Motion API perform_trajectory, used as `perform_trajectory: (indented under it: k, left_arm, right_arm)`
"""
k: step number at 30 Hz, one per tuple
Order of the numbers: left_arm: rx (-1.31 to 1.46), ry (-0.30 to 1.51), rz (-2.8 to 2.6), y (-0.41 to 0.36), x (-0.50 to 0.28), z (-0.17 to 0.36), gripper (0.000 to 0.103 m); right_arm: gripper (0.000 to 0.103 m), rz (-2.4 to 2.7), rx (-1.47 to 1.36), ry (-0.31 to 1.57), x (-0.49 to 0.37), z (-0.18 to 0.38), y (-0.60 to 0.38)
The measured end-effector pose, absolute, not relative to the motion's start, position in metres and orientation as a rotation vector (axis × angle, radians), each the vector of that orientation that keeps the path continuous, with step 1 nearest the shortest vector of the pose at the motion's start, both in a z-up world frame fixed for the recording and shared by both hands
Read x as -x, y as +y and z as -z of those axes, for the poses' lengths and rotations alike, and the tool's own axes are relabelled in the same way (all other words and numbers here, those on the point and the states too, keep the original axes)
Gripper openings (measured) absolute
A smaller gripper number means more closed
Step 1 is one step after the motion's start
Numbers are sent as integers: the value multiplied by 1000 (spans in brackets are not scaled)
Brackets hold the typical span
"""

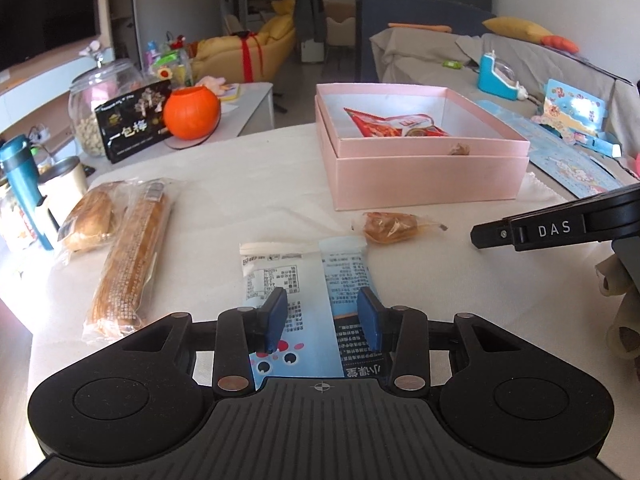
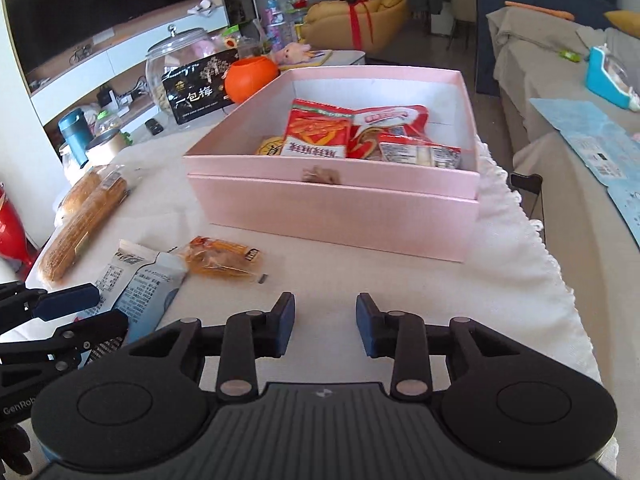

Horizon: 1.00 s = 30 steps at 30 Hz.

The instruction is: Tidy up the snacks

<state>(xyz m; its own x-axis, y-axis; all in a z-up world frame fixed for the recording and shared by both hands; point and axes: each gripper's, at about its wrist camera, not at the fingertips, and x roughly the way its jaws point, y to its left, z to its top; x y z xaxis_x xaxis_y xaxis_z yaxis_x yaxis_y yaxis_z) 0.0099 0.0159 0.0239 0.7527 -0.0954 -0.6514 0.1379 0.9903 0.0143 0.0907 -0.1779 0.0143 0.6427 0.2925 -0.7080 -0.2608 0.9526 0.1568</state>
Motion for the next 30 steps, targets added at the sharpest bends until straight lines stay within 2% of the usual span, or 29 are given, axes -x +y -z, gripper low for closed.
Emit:
perform_trajectory:
  k: [3, 5, 8, 11, 17, 23, 30]
  left_arm:
    - [-35, 709, 140, 20, -9, -25, 43]
    - [-22, 710, 135, 24, -8, -26, 46]
    - [-62, 701, 69, 28, -8, -27, 44]
    - [16, 693, 104, 35, -8, -31, 44]
    - [-114, 732, 140, 4, -17, -29, 45]
    - [-187, 765, 169, -17, -22, -19, 72]
    - [-163, 751, 159, -8, -23, -23, 71]
  right_arm:
    - [53, -343, -79, 792, -88, -11, -182]
    - [73, -363, -69, 779, -86, -10, -175]
    - [77, -345, 35, 741, -77, -6, -157]
    - [83, -314, 119, 723, -71, -3, -145]
    - [84, -289, -39, 732, -81, -5, -171]
    - [85, -273, -101, 729, -84, -5, -182]
    - [86, -266, -73, 727, -84, -4, -177]
